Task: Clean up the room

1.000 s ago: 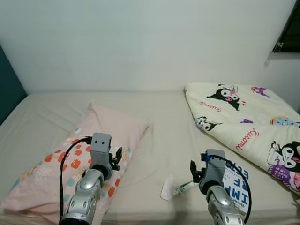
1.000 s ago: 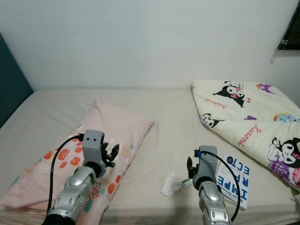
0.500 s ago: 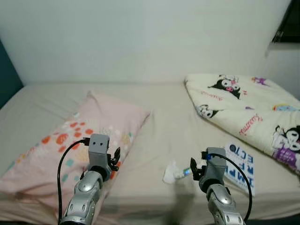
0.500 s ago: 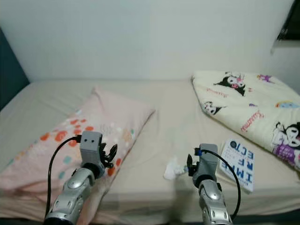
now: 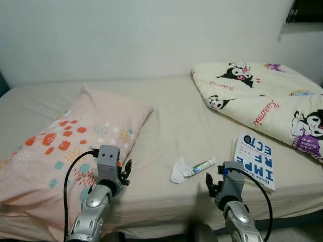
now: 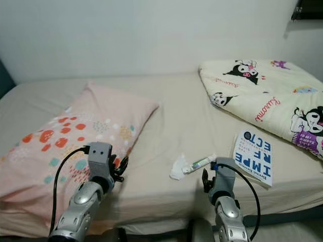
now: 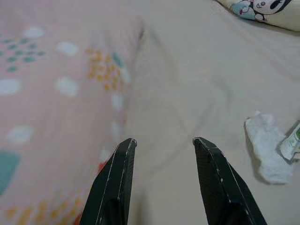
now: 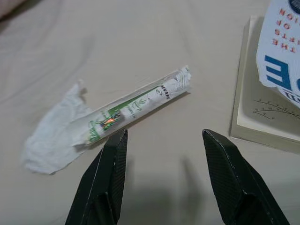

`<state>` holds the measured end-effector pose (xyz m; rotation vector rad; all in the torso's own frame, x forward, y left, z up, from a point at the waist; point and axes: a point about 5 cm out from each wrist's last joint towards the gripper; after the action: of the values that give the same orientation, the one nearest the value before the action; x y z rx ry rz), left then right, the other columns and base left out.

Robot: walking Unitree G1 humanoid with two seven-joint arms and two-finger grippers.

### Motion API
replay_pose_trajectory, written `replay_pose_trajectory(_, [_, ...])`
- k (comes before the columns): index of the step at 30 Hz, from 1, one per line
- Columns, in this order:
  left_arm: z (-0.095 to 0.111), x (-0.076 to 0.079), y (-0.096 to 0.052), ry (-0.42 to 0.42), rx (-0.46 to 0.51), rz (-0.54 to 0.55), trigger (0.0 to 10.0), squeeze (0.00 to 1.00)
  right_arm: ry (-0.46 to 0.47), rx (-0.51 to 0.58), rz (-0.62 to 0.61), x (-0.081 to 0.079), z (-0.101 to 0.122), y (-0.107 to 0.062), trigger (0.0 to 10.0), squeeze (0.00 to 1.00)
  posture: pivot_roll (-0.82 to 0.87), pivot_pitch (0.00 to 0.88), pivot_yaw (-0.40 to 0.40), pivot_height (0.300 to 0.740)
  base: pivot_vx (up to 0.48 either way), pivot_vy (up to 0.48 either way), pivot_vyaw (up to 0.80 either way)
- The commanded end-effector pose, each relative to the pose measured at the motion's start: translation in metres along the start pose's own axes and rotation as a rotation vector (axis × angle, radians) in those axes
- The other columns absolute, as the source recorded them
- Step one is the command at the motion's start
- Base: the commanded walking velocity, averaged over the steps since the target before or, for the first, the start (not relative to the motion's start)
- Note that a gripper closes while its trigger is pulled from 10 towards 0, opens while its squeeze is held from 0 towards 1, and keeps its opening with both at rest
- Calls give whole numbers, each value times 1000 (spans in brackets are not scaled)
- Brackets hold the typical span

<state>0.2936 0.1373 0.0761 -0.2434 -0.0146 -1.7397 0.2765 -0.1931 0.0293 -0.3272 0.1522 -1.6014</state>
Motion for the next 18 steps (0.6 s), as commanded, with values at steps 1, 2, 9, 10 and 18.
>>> replay_pose_trajectory(1, [-3, -4, -3, 21, -23, 5, 10000, 0, -34, -10, 37, -3, 3, 3, 10000, 0, 4, 48, 1, 593, 0, 0, 0])
replay_pose_trajectory(2, [-3, -4, -3, 21, -23, 5, 10000, 0, -34, -10, 37, -3, 3, 3, 10000, 0, 4, 48, 1, 593, 0, 0, 0])
replay_pose_trajectory(9, [10, -11, -11, 83, 37, -30, 10000, 0, -137, -10, 268, -25, 24, 27, 10000, 1000, 24, 99, -21, 593, 0, 0, 0])
replay_pose_trajectory(10, [12, -12, -13, 89, 48, -34, 10000, 0, -135, 0, 284, -28, 28, 29, 10000, 1000, 24, 99, -21, 593, 0, 0, 0])
replay_pose_trajectory(18, [22, -12, -30, 114, 96, -78, 10000, 0, -205, 1, 385, -46, 42, 42, 10000, 1000, 73, 157, -57, 593, 0, 0, 0])
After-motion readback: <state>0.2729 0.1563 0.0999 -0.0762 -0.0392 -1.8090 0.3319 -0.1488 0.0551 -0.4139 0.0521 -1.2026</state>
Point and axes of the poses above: a point about 5 cm out from each wrist's last joint towards the gripper, its own y axis pointing out of the wrist towards the gripper, its own z axis along the axis of the wrist's last joint, x = y × z, and after that the axes turned 8 degrees about -y, right-handed
